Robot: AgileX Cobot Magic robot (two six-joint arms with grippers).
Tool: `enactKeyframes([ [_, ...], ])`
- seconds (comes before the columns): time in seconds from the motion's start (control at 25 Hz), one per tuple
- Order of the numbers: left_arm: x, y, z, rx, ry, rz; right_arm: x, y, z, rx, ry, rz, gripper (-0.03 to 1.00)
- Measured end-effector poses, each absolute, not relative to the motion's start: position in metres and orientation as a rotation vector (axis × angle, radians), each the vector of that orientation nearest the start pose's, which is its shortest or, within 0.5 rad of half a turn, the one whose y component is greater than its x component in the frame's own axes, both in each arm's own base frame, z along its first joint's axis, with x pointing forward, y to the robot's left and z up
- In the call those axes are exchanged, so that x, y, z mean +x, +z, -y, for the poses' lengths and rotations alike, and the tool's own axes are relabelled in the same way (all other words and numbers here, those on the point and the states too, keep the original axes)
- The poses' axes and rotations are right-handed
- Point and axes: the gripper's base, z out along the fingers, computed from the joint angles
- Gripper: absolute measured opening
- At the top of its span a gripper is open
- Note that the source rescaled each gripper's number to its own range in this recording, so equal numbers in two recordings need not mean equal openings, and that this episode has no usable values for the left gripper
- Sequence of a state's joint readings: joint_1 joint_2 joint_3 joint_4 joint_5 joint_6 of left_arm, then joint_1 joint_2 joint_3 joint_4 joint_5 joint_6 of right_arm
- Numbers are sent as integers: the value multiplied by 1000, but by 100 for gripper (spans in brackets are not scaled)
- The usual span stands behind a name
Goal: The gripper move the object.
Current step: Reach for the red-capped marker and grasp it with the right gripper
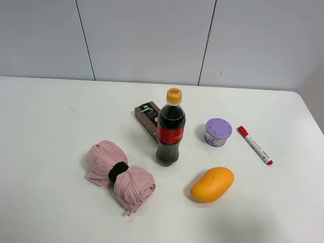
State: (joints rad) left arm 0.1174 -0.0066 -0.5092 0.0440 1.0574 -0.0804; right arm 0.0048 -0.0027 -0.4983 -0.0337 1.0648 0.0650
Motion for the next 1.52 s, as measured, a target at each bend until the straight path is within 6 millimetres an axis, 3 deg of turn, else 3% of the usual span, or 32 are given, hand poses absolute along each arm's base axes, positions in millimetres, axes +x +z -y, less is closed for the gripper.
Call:
enactKeyframes([
  [0.56,-7,280,-3,-202,76,-2015,-6,279,4,68,-17,-2035,100],
  [0.64,-7,280,-3,-202,76,-2015,-9,290,4,68,-17,-2011,100],
  [0.76,-7,280,-3,-202,76,-2015,-4,323,6,76,-36,-1997,100],
  [0.84,-7,280,-3,-202,76,-2015,10,341,7,77,-59,-2032,100],
  [0.96,-7,280,-3,-202,76,-2015,49,358,7,74,-69,-2154,100],
  [1.16,-7,280,-3,-202,76,-2015,127,360,8,66,-95,-2389,100],
  [1.36,-7,280,-3,-202,76,-2015,206,333,9,6,-144,-2606,100],
  [1.52,-7,280,-3,-202,76,-2015,251,299,8,-105,-164,-2695,100],
])
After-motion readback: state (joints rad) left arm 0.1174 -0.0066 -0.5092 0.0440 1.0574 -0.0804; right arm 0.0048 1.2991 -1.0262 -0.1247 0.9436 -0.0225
